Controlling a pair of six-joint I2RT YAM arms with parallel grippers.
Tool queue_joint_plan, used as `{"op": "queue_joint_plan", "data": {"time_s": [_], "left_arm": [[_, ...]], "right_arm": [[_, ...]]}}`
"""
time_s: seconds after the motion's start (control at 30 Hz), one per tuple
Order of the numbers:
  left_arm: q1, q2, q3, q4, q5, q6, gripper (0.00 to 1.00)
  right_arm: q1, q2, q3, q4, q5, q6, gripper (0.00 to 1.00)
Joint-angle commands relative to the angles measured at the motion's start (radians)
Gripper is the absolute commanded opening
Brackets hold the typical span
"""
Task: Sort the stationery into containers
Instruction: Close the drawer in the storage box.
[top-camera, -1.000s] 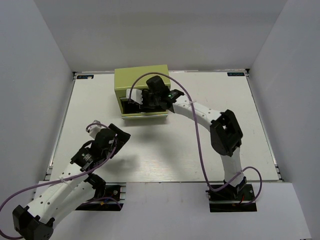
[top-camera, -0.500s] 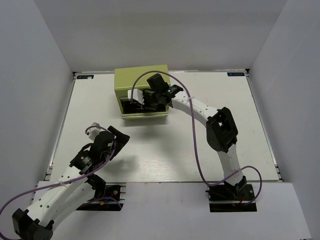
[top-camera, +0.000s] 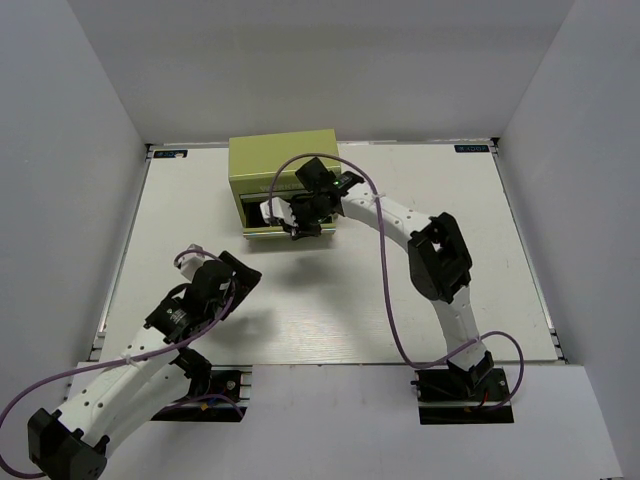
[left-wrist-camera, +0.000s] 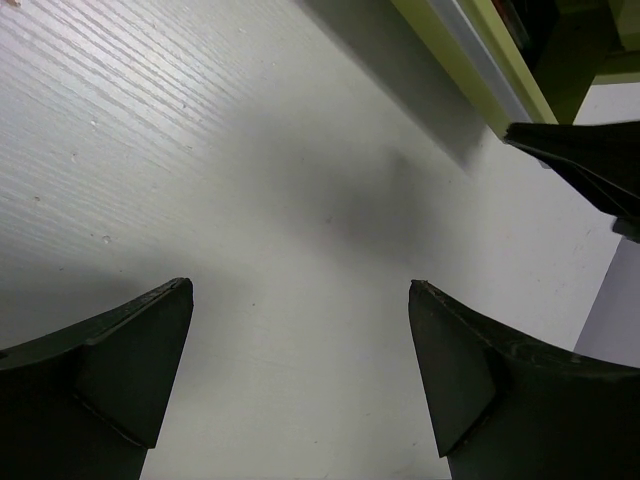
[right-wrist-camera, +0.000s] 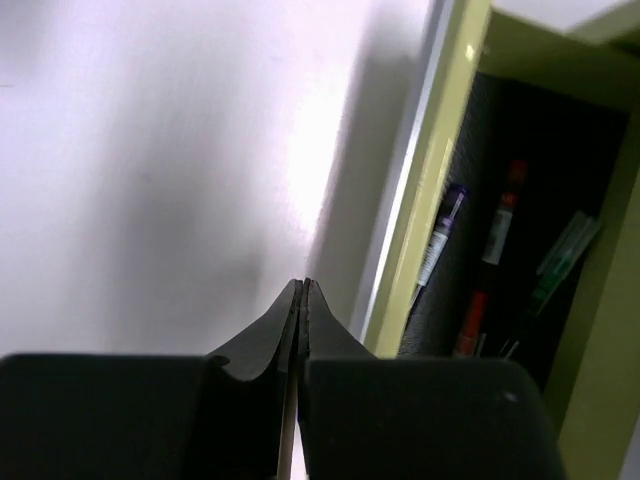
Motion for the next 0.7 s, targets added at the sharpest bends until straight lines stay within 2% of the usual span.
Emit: {"op": "queue_joint_plan", "data": {"time_s": [0.0,0.2,0.33,0.67], "left_arm": [[0.002,-0.004,0.008,0.03,0.005,0.009,0.99],[0.002,0.006,0.008,0.03,0.005,0.009,0.99],[0.002,0.006,0.008,0.03,-0.005,0.018,0.99],[0.002,0.025,0.017,0.039,-0.005,0.018,0.99]], "right_arm": [[0.006,0.055,0.002,0.119,0.114,0.081,0.0],[0.0,0.149,0.074,0.251,0.355,0.189,0.0],[0.002,0.155,0.048,0.383,0.511,0.253,0.0],[0.005,0.163,-0.013,0.65,0.766,0.252,0.0]]}}
